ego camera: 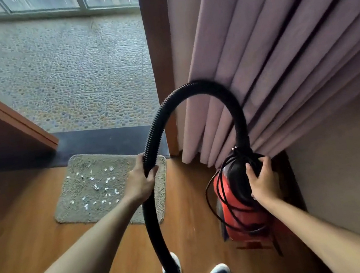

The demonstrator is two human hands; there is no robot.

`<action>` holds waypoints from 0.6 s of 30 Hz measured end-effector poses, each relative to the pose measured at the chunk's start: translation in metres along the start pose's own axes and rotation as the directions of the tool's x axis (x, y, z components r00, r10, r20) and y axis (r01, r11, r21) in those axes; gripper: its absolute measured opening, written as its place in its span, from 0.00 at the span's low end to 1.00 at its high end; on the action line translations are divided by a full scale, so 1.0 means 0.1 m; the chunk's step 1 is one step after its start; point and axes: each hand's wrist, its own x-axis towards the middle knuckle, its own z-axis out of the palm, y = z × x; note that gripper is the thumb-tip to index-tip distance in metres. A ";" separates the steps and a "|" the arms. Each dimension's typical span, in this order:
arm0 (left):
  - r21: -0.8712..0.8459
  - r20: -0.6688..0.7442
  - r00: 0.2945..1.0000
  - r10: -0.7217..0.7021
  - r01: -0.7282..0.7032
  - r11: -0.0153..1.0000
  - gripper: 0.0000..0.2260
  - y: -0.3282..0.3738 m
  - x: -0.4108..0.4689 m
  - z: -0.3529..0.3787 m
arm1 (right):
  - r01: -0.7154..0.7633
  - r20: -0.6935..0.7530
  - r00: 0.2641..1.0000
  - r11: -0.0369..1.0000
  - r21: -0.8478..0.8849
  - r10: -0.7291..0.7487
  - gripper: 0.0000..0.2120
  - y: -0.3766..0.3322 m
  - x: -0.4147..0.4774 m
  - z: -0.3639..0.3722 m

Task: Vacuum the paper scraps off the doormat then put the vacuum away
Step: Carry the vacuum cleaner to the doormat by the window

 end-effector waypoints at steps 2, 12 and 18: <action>0.017 0.011 0.999 -0.030 0.030 0.999 0.17 -0.25 0.09 0.17 | -0.013 0.028 1.000 1.000 -0.022 0.014 0.10 0.17 0.03 0.25; 0.060 0.105 0.985 -0.135 0.129 0.990 0.19 -1.14 0.49 1.03 | -0.044 0.109 0.993 0.995 -0.084 0.054 0.13 0.87 0.10 1.25; 0.048 0.099 0.982 -0.162 0.158 0.986 0.18 -1.58 0.75 1.61 | -0.102 0.137 0.984 0.993 -0.066 0.110 0.13 1.21 0.20 1.83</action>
